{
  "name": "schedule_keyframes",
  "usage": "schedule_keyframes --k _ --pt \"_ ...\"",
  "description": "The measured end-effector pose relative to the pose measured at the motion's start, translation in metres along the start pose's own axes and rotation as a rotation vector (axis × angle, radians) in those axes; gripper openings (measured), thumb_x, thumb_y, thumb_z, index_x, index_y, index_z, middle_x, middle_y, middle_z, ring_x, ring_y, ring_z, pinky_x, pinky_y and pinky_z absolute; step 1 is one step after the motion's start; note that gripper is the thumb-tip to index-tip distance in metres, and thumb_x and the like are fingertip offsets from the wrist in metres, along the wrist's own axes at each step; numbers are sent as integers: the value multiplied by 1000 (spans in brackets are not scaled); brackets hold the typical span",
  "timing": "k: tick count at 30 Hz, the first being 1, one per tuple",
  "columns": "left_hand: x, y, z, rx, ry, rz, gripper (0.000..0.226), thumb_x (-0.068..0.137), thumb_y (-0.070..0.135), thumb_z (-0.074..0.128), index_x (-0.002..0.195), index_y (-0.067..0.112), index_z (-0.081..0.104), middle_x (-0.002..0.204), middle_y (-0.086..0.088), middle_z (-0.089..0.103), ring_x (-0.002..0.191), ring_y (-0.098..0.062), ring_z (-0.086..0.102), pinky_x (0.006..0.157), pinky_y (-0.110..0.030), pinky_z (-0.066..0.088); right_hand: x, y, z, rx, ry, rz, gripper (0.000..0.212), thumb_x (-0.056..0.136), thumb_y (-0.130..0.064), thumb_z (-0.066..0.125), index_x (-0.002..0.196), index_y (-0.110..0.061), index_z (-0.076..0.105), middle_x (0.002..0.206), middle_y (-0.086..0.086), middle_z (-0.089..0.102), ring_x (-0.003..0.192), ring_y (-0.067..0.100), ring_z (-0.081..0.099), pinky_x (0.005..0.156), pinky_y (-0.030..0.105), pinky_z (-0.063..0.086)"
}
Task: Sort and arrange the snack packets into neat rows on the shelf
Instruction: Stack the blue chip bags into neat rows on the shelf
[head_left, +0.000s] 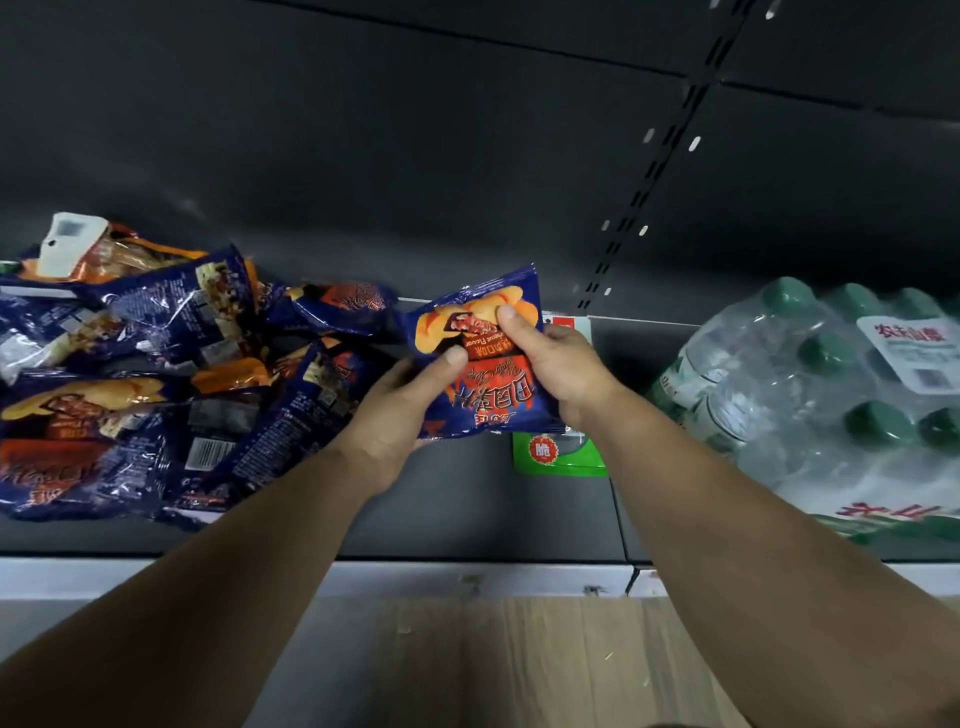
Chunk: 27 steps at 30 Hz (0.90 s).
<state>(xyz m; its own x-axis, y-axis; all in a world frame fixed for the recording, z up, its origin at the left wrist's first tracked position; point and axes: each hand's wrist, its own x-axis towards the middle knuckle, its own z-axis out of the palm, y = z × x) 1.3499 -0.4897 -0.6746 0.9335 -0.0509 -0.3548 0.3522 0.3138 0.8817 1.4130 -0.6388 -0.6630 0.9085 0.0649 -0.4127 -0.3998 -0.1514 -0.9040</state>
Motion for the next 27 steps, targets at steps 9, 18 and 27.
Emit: schedule_keyframes --k 9,18,27 --pt "17 -11 2 -14 224 43 15 87 21 67 100 27 62 103 0 70 93 -17 67 78 -32 54 1 5 -1 -30 9 -21 41 80 -52 66 97 -15 63 84 3 73 76 19 72 72 32 58" --pt "23 -13 12 -334 385 26 21 89 22 65 109 23 58 99 2 67 90 -17 65 78 -37 55 9 15 -4 134 26 89 56 78 -51 69 116 -13 57 103 1 71 97 17 67 78 35 53" --pt "23 -13 10 -334 424 26 28 90 22 64 116 21 56 101 1 66 89 -17 66 73 -34 55 16 24 -11 226 69 108 72 74 -51 73 128 -10 50 109 4 70 97 18 68 80 36 53"
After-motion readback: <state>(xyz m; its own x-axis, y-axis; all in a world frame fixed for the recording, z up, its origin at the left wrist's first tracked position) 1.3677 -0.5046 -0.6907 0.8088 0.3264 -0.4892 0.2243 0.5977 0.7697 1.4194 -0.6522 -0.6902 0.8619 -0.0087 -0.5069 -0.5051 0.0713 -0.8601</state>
